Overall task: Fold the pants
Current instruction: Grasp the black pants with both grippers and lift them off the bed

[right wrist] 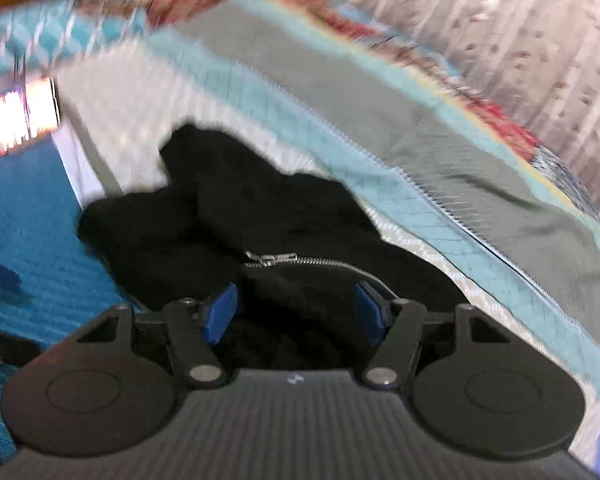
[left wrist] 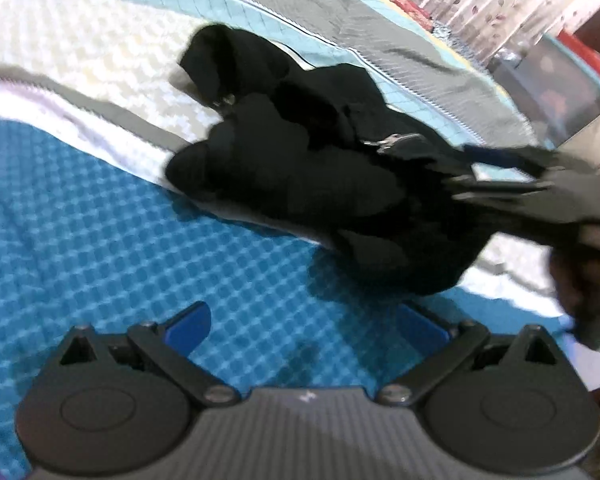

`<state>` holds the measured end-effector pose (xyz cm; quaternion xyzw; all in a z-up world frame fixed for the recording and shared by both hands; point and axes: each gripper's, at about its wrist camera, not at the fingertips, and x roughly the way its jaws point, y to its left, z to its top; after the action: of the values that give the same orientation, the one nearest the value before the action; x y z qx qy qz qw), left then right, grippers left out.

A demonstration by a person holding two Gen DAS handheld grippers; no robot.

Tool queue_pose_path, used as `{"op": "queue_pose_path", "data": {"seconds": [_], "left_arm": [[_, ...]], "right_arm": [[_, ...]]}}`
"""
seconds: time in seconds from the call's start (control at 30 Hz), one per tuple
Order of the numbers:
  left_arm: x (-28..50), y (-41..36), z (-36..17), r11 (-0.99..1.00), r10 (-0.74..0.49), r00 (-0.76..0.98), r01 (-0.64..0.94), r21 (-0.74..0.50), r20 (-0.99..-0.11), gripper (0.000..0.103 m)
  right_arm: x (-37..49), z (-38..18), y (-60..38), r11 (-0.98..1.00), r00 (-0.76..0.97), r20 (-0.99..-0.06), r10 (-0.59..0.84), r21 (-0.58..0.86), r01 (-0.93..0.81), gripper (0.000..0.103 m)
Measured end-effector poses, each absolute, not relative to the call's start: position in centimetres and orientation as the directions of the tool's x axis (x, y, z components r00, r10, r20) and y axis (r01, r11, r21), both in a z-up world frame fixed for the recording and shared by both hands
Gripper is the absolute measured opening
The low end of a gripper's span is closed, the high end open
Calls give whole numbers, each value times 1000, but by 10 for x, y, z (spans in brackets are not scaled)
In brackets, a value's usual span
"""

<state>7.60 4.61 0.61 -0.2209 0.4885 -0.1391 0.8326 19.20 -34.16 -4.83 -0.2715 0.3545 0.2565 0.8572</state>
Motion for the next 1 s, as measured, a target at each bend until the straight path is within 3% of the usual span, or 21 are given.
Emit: {"op": "queue_pose_path", "data": {"seconds": [0.07,0.2,0.33,0.37,0.4,0.43,0.47,0.57,0.63,0.7,0.87,1.0], "left_arm": [[88,45,3,826,-506,455,10,-564,-733,102],[116,34,-13,732,-617,391,-34,-681,-683,102],[143,20,-37,607,-711,350,-133,-783,-610,100],[148,15,-45,592,-716,342,-165,-789,-609,93],[153,11,-55,584,-716,329,-199,-787,-615,74],[158,6,-65,578,-719,311,-230,-783,-622,64],[160,0,-73,571,-727,285,-256,-780,-625,46],[156,-7,-69,608,-695,307,-231,-759,-650,42],[150,4,-46,634,-676,358,-164,-756,-644,25],[143,29,-23,633,-668,408,-131,-763,-623,25],[99,119,41,736,-512,567,-99,-670,-646,25],[55,166,51,828,-346,614,-156,-538,-709,26]], "right_arm": [[205,-54,-343,694,580,-776,247,-276,-665,28],[221,-6,-390,842,673,-674,304,-140,-522,27],[227,25,-459,963,784,-580,219,-1,-270,27],[224,28,-473,974,803,-564,192,13,-224,27],[221,32,-490,985,820,-551,154,26,-168,27],[219,35,-503,992,832,-541,124,37,-123,27],[215,39,-519,996,842,-531,91,57,-72,28],[208,51,-548,994,856,-517,20,104,40,27],[207,66,-563,986,867,-497,-32,126,109,27],[202,86,-583,969,883,-462,-87,165,182,27],[161,136,-641,882,913,-360,-193,345,322,27],[122,120,-675,813,887,-373,-271,405,419,27]]}}
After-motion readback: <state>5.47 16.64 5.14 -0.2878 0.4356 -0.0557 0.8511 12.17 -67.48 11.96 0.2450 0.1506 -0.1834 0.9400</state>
